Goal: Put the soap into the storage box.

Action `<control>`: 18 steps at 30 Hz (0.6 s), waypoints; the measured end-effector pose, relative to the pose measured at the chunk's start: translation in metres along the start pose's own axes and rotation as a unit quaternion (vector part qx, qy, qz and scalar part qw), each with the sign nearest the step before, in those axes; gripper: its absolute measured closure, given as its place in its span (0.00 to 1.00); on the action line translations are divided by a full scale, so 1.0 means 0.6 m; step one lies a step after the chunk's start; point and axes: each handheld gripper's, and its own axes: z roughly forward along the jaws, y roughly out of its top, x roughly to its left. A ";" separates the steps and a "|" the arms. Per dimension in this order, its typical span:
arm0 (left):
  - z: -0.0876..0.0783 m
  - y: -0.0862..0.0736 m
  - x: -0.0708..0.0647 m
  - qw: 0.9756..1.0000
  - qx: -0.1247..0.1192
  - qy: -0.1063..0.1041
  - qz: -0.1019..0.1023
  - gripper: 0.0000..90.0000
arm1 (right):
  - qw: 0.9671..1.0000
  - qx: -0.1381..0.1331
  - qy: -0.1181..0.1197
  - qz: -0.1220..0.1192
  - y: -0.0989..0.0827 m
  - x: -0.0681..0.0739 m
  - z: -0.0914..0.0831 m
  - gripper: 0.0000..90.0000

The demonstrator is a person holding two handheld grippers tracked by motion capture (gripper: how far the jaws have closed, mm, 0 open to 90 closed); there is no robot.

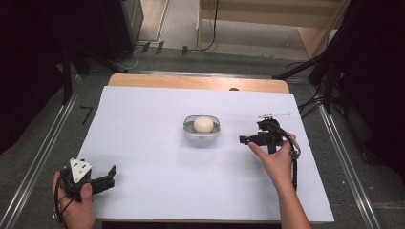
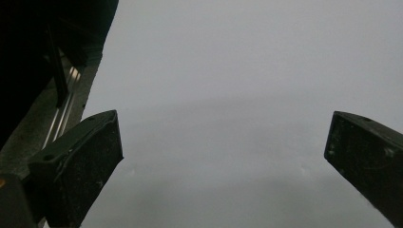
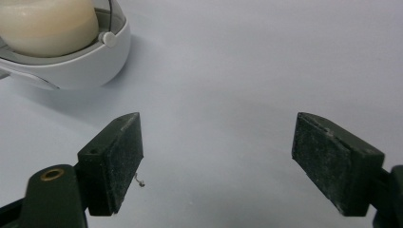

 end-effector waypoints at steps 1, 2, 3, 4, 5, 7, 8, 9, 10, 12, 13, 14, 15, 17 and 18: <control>0.000 0.000 0.000 1.000 0.001 0.000 0.001 0.00 | 1.000 0.000 0.001 0.000 -0.003 -0.003 -0.002 0.20; 0.000 0.000 0.000 1.000 0.001 0.000 0.001 0.00 | 1.000 0.000 0.002 0.001 -0.008 -0.009 -0.004 0.19; 0.000 0.000 0.000 1.000 0.001 0.000 0.000 0.00 | 1.000 0.002 0.001 -0.002 -0.010 -0.011 -0.005 0.17; 0.000 0.000 0.000 1.000 0.000 0.000 0.000 0.00 | 1.000 0.001 0.001 -0.003 -0.012 -0.013 -0.006 0.17; 0.000 0.000 0.000 1.000 0.001 0.000 0.000 0.00 | 1.000 0.000 0.001 -0.002 -0.015 -0.016 -0.007 0.17; 0.000 0.000 0.000 1.000 0.001 0.001 0.000 0.00 | 1.000 -0.003 0.001 0.000 -0.020 -0.021 -0.010 0.16; 0.000 0.000 0.000 1.000 0.001 0.001 0.000 0.00 | 1.000 -0.003 0.000 0.000 -0.022 -0.023 -0.011 0.15; 0.000 0.000 0.000 1.000 0.001 0.001 0.000 0.00 | 1.000 -0.003 0.000 0.000 -0.022 -0.023 -0.011 0.15; 0.000 0.000 0.000 1.000 0.000 0.001 0.000 0.00 | 1.000 -0.004 -0.001 0.001 -0.025 -0.026 -0.012 0.15; 0.000 0.000 0.000 1.000 0.000 0.001 0.000 0.00 | 1.000 -0.006 -0.007 0.002 -0.034 -0.032 -0.015 0.15; -0.001 0.000 0.000 1.000 0.000 0.001 0.000 0.00 | 1.000 -0.009 -0.011 0.002 -0.037 -0.034 -0.016 0.15; -0.001 0.000 0.000 1.000 0.000 0.001 0.000 0.00 | 1.000 -0.011 -0.011 0.003 -0.041 -0.037 -0.018 0.15; -0.001 0.000 0.000 1.000 0.000 0.001 0.000 0.00 | 1.000 -0.013 -0.010 0.005 -0.045 -0.040 -0.019 0.15; 0.000 0.000 -0.001 1.000 -0.001 0.001 0.000 0.00 | 1.000 -0.015 -0.011 0.010 -0.054 -0.045 -0.021 0.15; 0.000 0.000 -0.001 1.000 -0.001 0.001 -0.001 0.00 | 1.000 -0.015 -0.012 0.009 -0.058 -0.049 -0.022 0.15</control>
